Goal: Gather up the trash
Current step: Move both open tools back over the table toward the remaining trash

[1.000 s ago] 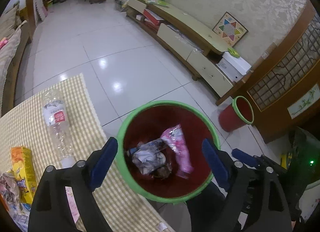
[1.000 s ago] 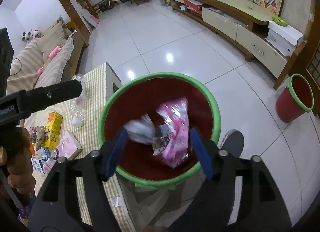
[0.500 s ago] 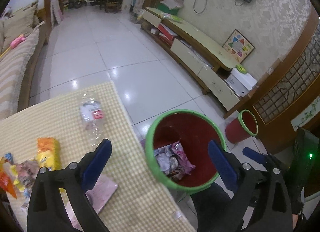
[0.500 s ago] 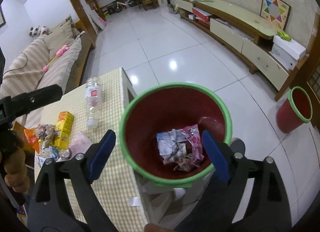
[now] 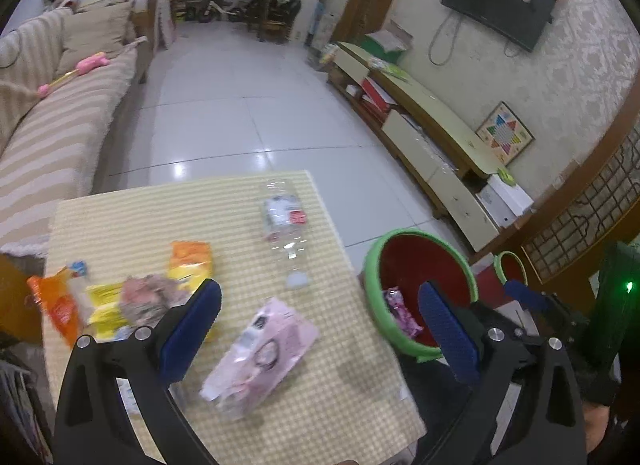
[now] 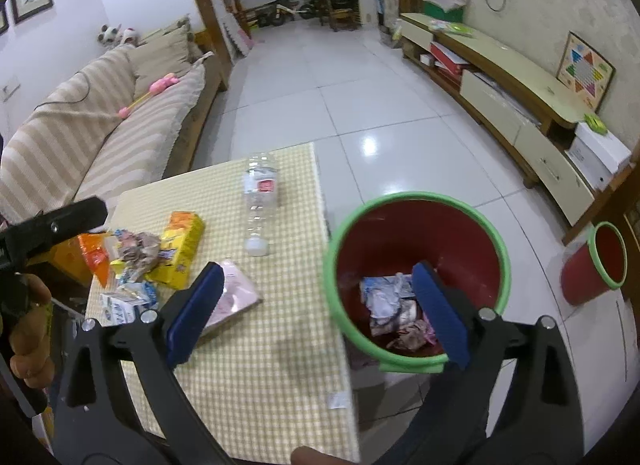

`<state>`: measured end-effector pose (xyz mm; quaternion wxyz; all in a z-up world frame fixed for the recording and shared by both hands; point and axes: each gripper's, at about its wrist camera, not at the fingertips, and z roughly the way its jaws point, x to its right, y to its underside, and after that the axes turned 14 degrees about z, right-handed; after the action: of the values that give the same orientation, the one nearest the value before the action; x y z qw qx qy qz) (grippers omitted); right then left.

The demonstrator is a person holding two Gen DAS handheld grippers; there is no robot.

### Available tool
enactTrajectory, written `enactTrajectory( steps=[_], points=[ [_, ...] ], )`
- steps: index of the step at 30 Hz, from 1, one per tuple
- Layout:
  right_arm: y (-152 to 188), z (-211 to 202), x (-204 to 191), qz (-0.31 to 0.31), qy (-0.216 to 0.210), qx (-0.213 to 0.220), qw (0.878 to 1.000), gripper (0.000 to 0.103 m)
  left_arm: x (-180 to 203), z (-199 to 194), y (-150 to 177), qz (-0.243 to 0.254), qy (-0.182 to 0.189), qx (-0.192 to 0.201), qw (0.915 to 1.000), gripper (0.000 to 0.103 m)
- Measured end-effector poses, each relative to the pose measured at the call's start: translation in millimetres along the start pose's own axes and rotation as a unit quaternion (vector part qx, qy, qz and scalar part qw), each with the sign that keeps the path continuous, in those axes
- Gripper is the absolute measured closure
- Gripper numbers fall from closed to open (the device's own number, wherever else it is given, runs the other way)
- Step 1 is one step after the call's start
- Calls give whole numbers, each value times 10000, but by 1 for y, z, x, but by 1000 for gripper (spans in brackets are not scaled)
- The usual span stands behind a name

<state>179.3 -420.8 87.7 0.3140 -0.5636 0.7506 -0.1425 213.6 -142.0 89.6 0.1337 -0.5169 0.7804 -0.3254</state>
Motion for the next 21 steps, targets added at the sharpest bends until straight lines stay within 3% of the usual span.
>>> enactTrajectory(
  steps=[13, 21],
  points=[
    [25, 8, -69, -338, -560, -197, 9977, 8, -81, -57, 79, -762, -744, -19, 9943, 8],
    [33, 16, -91, -507, -187, -149, 9984, 5, -127, -80, 117, -1130, -1443, -39, 9831, 8]
  ],
)
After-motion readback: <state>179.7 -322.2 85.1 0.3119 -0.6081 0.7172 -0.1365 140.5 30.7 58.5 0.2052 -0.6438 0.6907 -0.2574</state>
